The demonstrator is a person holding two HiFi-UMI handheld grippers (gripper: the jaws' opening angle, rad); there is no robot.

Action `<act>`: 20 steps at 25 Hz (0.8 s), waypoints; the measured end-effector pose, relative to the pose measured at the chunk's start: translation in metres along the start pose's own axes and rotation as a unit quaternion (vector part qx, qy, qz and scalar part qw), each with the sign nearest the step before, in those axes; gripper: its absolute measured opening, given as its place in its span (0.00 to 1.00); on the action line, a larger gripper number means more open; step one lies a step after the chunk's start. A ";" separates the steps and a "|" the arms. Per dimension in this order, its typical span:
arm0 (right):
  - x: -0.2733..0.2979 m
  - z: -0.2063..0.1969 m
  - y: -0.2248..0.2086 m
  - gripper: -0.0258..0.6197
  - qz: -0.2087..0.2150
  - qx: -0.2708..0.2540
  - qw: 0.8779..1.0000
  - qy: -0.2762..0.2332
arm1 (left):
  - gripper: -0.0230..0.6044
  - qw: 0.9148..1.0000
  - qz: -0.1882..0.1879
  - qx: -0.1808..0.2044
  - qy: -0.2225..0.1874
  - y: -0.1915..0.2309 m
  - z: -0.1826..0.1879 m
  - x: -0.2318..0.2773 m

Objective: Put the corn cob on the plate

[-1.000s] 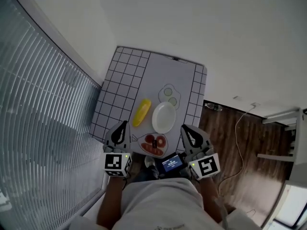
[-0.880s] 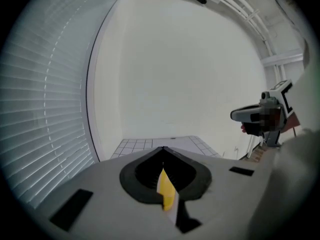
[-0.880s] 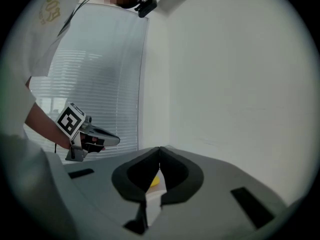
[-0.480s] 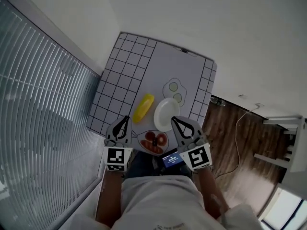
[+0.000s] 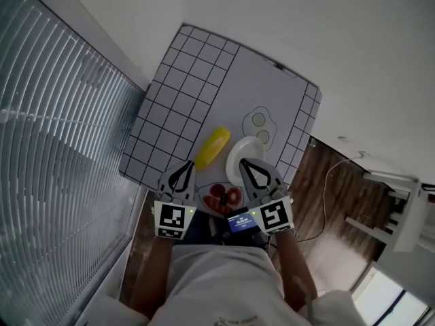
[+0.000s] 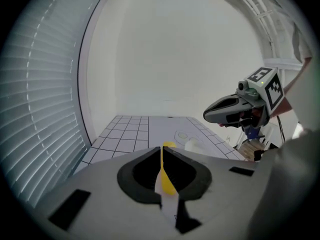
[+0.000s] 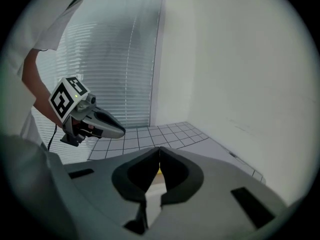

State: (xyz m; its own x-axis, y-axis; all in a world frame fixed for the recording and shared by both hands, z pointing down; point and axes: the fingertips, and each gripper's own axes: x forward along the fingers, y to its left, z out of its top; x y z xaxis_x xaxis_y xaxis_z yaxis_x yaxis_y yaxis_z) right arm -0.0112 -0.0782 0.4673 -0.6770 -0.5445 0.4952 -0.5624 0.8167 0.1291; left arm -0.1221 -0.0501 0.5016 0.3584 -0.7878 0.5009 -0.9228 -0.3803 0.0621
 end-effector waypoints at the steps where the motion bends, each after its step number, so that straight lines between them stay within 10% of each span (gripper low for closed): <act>1: 0.003 -0.003 0.000 0.05 0.001 -0.001 1.000 0.006 | 0.05 1.000 -0.002 -0.007 0.003 0.001 -0.003 0.001; 20: 0.065 -0.039 0.017 0.11 0.112 -0.198 0.969 0.093 | 0.05 0.998 -0.024 -0.017 0.061 -0.003 -0.042 0.030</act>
State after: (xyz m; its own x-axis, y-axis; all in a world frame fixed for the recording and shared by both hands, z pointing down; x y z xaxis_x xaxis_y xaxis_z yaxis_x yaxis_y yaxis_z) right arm -0.0459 -0.0919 0.5352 -0.6434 -0.3321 0.6897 -0.1601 0.9394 0.3031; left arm -0.1146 -0.0522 0.5522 0.3849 -0.7027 0.5984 -0.9096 -0.3987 0.1168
